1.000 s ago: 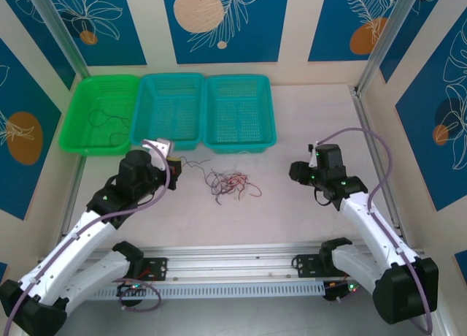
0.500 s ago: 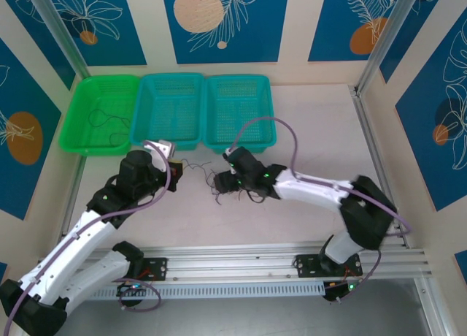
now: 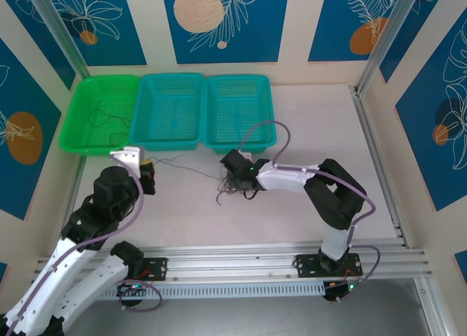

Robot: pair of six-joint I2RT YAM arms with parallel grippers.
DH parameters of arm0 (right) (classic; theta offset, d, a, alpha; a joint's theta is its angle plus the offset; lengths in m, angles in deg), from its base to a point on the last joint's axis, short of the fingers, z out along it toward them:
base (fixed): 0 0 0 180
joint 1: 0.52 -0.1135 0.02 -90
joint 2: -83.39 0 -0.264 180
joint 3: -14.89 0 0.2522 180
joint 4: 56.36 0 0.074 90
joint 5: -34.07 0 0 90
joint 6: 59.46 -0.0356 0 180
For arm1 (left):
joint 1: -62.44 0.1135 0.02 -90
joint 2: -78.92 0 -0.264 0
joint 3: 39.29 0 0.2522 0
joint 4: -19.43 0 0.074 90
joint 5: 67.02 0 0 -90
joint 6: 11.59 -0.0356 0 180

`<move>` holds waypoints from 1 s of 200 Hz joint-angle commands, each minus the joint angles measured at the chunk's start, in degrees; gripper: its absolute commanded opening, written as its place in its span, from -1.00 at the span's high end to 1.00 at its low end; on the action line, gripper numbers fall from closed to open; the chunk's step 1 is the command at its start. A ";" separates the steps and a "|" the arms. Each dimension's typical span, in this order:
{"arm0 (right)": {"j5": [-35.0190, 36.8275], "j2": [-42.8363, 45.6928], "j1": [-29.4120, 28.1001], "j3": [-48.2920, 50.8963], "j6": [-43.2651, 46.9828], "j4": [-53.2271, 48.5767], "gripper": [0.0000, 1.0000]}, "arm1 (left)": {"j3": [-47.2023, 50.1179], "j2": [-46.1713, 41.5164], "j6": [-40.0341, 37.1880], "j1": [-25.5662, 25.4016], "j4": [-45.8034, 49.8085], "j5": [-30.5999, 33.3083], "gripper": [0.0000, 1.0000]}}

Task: Untangle the cables

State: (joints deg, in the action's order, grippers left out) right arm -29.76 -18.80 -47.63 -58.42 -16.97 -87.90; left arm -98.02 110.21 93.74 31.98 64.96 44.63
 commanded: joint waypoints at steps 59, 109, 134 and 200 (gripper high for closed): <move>-1.62 24.04 24.83 20.13 -5.59 -8.46 0.83 | -1.86 -6.53 -1.66 0.97 7.96 26.24 1.00; -11.40 28.41 26.25 18.59 5.40 -4.64 1.00 | 5.79 1.47 -0.16 1.02 0.32 6.93 0.96; -15.80 31.56 25.38 16.85 8.28 -4.88 1.00 | 10.22 3.00 3.00 1.01 -4.42 3.61 -0.22; -26.97 35.22 24.31 10.72 12.54 -10.43 1.00 | 14.18 -2.40 -7.76 0.92 -22.82 -23.55 -0.65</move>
State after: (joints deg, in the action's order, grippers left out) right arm -49.98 15.69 -22.50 -45.13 -6.85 -95.01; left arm -84.16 105.83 91.25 32.48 55.26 42.18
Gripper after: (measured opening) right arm 0.072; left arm 0.824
